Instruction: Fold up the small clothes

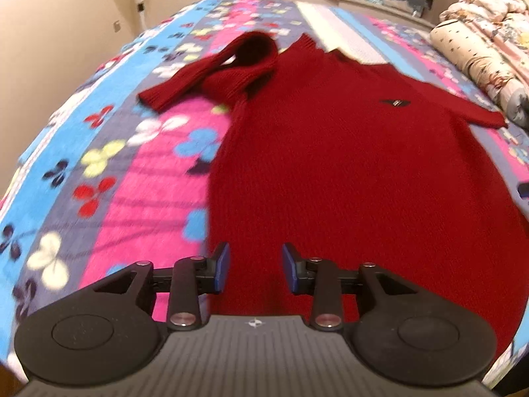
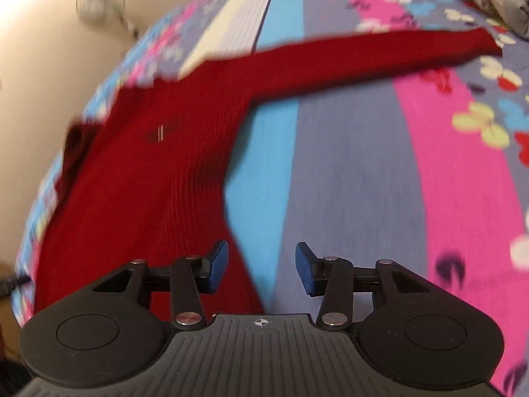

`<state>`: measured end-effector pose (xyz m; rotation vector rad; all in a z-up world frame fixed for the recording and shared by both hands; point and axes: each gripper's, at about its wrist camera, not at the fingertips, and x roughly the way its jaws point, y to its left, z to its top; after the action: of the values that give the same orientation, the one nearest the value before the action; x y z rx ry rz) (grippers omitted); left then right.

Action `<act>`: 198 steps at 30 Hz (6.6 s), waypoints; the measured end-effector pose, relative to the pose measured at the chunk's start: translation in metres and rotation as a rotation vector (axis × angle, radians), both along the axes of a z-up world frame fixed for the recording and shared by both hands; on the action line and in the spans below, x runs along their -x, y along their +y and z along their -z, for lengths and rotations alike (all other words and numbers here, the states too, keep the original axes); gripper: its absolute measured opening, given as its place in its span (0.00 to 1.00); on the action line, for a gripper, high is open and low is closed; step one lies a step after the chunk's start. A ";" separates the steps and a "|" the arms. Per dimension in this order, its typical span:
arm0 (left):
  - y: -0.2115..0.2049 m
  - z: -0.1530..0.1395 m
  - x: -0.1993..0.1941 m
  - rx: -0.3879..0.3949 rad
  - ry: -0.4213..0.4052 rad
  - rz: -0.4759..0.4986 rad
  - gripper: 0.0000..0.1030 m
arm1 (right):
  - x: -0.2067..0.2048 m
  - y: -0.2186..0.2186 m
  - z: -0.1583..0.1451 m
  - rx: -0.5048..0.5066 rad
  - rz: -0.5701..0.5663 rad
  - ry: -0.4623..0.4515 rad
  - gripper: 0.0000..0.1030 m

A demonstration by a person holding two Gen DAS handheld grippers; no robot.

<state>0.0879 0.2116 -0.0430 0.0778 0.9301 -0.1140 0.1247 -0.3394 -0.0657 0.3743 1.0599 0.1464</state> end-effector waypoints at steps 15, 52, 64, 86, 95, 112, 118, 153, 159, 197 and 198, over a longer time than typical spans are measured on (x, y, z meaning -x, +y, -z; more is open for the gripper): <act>0.009 0.027 0.007 0.049 0.173 0.030 0.11 | 0.088 -0.010 -0.043 -0.065 0.150 -0.140 0.05; -0.022 0.023 0.007 -0.031 0.116 0.151 0.34 | 0.069 0.056 -0.021 0.266 -0.094 -0.099 0.41; 0.014 -0.027 -0.057 0.186 -0.148 -0.106 0.00 | 0.039 0.070 -0.022 0.255 -0.076 -0.119 0.40; 0.126 0.077 -0.276 0.845 -0.183 -0.843 0.56 | 0.012 0.080 0.005 0.324 -0.217 -0.073 0.14; 0.202 -0.010 -0.241 0.286 -0.436 -0.804 0.09 | 0.010 0.077 0.005 0.313 -0.218 -0.075 0.14; 0.266 -0.050 -0.150 -0.009 -0.363 -0.802 0.36 | 0.016 0.083 -0.001 0.347 -0.206 -0.085 0.14; 0.180 0.002 -0.159 -0.047 -0.288 -0.488 0.55 | 0.022 0.080 -0.003 0.335 -0.172 -0.089 0.15; 0.000 0.008 0.112 0.213 0.009 -0.053 0.10 | 0.096 0.001 -0.047 0.155 0.065 -0.213 0.04; 0.006 0.013 0.117 0.151 0.009 -0.128 0.10 | 0.092 -0.001 -0.034 0.176 0.025 -0.131 0.05; -0.050 0.025 0.081 -0.077 -0.023 -0.093 0.75 | 0.089 0.039 -0.034 0.311 -0.062 -0.223 0.53; -0.052 0.023 0.082 -0.079 -0.032 -0.095 0.76 | 0.089 0.040 -0.035 0.307 -0.061 -0.237 0.53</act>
<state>0.0061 0.1601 -0.0657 0.1079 0.9051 0.0121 0.0355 -0.2998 -0.0304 0.0453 0.8427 0.0780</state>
